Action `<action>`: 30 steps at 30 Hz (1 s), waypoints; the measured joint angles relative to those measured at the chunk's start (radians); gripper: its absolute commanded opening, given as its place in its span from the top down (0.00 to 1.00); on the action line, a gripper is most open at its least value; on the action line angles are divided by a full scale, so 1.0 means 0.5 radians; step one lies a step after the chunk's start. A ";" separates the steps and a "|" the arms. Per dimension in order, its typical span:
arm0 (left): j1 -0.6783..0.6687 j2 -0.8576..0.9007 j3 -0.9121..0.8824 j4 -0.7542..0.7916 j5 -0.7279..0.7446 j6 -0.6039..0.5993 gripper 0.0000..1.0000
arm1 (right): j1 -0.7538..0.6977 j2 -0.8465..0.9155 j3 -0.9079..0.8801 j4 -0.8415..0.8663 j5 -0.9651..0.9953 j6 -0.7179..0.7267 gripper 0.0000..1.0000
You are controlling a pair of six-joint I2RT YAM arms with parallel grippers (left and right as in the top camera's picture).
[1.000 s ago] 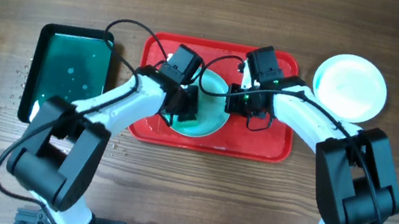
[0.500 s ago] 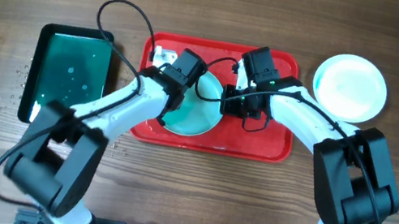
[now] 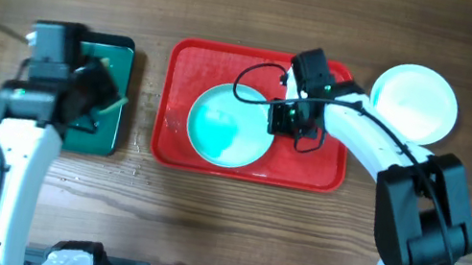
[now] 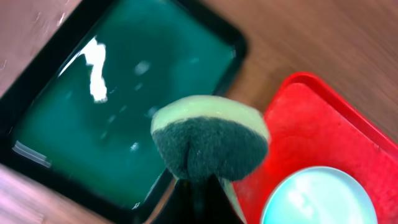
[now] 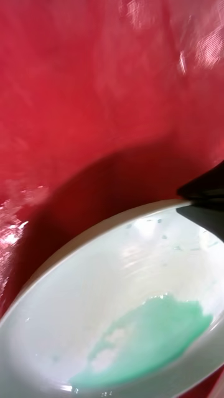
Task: Clean dirty plates on tray and stack at the side
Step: 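Carry the last plate right and stack it on the plate pile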
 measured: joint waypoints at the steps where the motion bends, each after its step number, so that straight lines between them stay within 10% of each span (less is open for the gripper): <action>1: 0.097 -0.001 0.000 -0.035 0.060 0.000 0.96 | 0.000 -0.021 0.062 -0.088 0.057 -0.026 0.96; 11: 0.381 -0.002 0.000 -0.042 0.403 0.000 0.96 | 0.414 -0.233 0.892 -0.838 1.238 -0.253 0.96; 30: 0.381 -0.002 0.000 -0.041 0.419 0.000 0.96 | 1.318 -0.237 0.941 -0.420 3.116 -1.409 0.96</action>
